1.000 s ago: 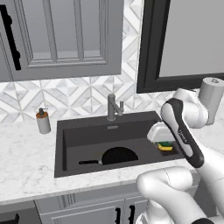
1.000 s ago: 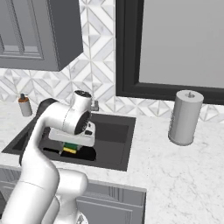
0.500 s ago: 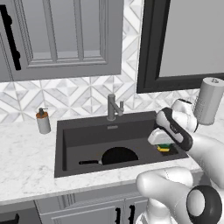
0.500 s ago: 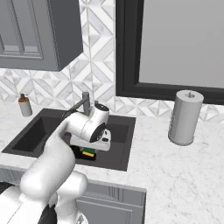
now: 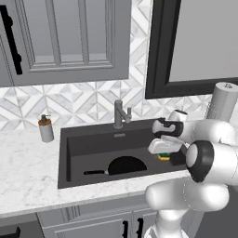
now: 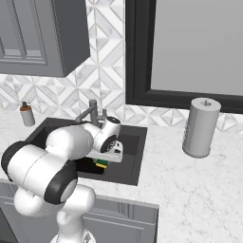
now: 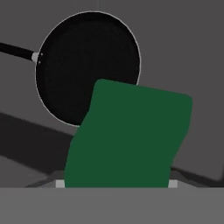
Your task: Pick the pan and sponge and place them into the sink. Then turn on the water.
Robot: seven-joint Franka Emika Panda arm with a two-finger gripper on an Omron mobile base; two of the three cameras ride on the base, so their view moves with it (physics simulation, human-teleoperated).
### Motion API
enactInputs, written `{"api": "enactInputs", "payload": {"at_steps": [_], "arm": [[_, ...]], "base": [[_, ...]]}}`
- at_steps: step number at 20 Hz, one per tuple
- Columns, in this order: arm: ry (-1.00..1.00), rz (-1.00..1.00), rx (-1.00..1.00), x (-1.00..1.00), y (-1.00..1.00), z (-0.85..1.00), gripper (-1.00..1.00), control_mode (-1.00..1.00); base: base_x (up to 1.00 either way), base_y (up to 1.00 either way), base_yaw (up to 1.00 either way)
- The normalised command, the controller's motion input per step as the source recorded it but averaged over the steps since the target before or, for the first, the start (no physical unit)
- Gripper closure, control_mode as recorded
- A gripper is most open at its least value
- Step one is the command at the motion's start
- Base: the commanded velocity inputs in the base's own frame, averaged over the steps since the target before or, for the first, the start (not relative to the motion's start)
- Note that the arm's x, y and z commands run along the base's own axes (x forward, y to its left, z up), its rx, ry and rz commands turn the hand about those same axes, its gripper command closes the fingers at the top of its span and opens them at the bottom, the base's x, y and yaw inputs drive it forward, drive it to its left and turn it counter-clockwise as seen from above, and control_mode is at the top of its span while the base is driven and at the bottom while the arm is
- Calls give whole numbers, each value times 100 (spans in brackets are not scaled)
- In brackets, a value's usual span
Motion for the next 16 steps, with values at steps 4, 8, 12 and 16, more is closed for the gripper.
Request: {"api": "enactInputs", "payload": {"at_steps": [4,8,12,16], "arm": [[1,0,-1,31,0,-31,100,-100],[0,0,-6,17,0,-39,100,-100],[0,0,-10,5,6,-37,100,-100],[0,0,-3,4,1,-28,100,-100]], "base": [[0,0,0],[0,0,0],[0,0,0],[0,0,0]]}}
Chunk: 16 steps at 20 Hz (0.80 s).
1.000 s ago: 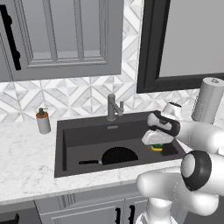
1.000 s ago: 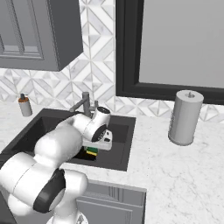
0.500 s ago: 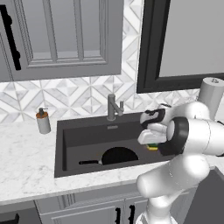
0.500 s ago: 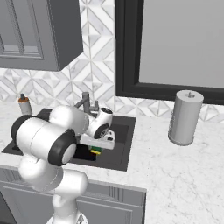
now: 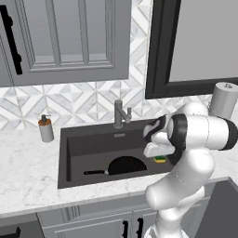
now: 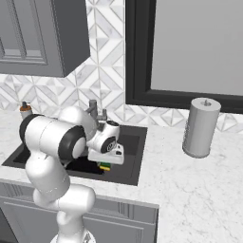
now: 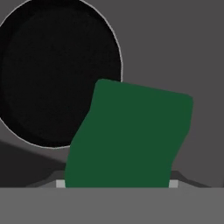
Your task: Pick the pan and sponge and place them into the sink. Then turn on the water.
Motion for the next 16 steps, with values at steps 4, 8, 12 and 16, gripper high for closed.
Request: {"api": "enactInputs", "payload": {"at_steps": [4,8,12,16], "arm": [[0,0,0,27,0,-29,100,-100],[0,-1,0,38,0,-30,100,-100],[0,0,0,31,0,-24,100,-100],[0,0,0,20,0,-26,100,-100]], "base": [[0,0,0],[0,0,0],[0,0,0],[0,0,0]]}}
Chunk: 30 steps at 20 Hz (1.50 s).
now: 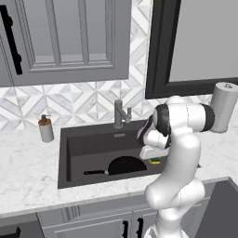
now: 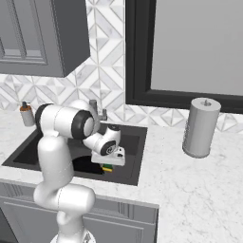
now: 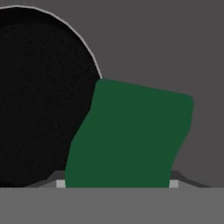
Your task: Pick the pan and sponge and place them into the sink. Then turn on the water.
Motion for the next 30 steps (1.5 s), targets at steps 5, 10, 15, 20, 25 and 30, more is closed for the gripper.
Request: {"api": "enactInputs", "payload": {"at_steps": [5,10,15,20,25,30], "arm": [[0,0,0,12,4,-31,100,-100],[0,0,0,3,1,-11,100,-100],[-1,0,0,10,9,-23,100,-100],[0,0,0,12,9,-14,100,-100],[0,0,0,0,0,0,-100,-100],[-1,0,0,10,7,0,-100,-100]], "base": [[0,0,0],[0,0,0],[0,0,0],[0,0,0],[0,0,0],[0,0,0]]}}
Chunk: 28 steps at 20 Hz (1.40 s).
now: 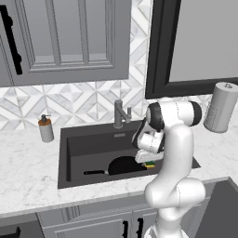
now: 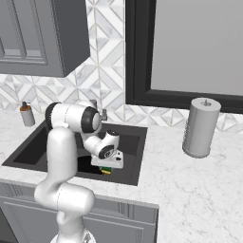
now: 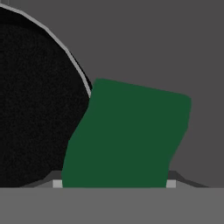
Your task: Pick the pan and sponge and place them into the sink. Then turn on the water.
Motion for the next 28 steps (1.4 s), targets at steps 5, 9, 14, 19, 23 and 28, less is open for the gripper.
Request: {"api": "enactInputs", "payload": {"at_steps": [5,9,14,19,23,28], "arm": [[-5,-1,0,9,21,0,-100,-100],[-8,-3,0,18,12,9,-100,-100],[-11,-9,0,1,1,59,-100,-100],[-9,-15,0,-18,0,96,-100,-100],[-14,-15,0,-10,8,100,-100,-100],[-14,-13,2,-14,0,100,-100,-100]], "base": [[0,0,0],[0,0,0],[0,0,0],[0,0,0],[0,0,0],[0,0,0]]}}
